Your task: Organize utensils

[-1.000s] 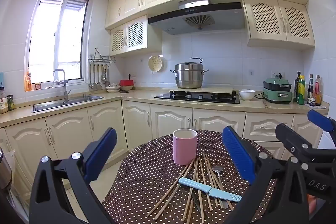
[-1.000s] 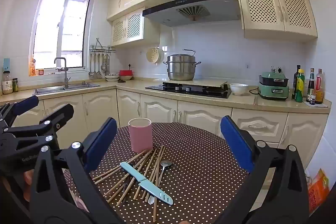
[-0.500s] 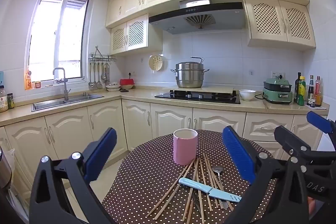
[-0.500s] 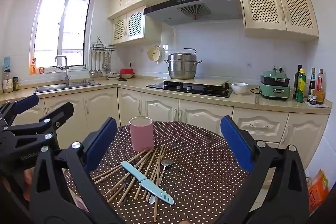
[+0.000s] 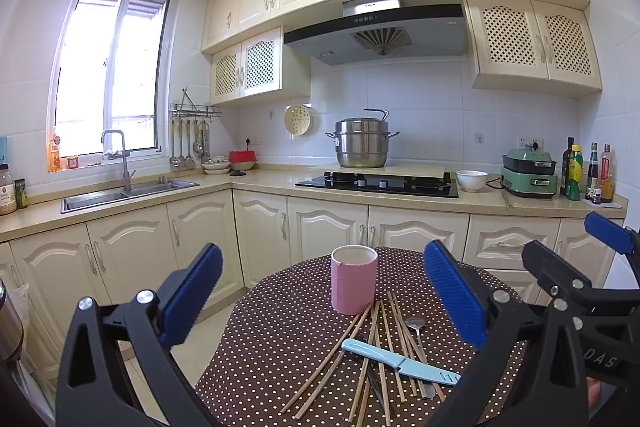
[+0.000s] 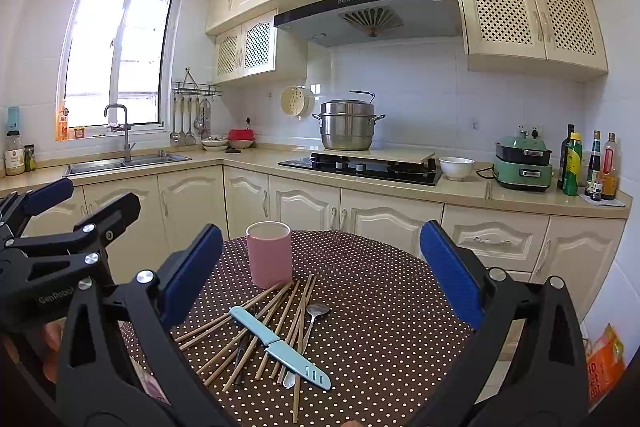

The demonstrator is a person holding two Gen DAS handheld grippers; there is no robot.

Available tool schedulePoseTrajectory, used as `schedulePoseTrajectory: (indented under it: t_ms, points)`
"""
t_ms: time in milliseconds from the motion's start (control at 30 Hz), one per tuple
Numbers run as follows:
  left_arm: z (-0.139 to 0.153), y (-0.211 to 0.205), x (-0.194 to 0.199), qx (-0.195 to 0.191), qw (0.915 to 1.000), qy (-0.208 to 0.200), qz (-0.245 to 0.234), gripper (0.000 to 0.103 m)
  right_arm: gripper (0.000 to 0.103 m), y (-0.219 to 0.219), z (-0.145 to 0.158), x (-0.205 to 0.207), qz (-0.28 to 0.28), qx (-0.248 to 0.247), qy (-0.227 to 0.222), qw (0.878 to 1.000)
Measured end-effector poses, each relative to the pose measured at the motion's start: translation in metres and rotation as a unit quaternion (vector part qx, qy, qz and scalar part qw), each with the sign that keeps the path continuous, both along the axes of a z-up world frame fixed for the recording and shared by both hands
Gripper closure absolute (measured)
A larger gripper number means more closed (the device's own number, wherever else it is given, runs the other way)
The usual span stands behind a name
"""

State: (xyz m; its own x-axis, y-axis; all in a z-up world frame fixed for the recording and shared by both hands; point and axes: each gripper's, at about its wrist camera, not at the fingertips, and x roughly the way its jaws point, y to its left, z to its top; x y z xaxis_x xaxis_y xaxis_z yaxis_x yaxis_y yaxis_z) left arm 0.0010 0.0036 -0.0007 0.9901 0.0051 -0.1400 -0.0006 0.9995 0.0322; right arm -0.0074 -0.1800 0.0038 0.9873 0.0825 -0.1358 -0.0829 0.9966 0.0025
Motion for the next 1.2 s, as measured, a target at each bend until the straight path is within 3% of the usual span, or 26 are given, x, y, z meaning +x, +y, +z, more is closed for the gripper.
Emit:
schedulePoseTrajectory:
  t_ms: [900, 1200]
  points:
    - [-0.011, 0.01, 0.012, -0.002, 0.9995, 0.031, 0.005, 0.004, 0.006, 0.005, -0.011, 0.016, 0.008, 0.009, 0.042, 0.999]
    - [-0.012, 0.014, 0.012, -0.003, 0.9997, 0.021, -0.009, 0.004, 0.006, 0.006, -0.014, 0.02, 0.016, 0.018, 0.059, 0.998]
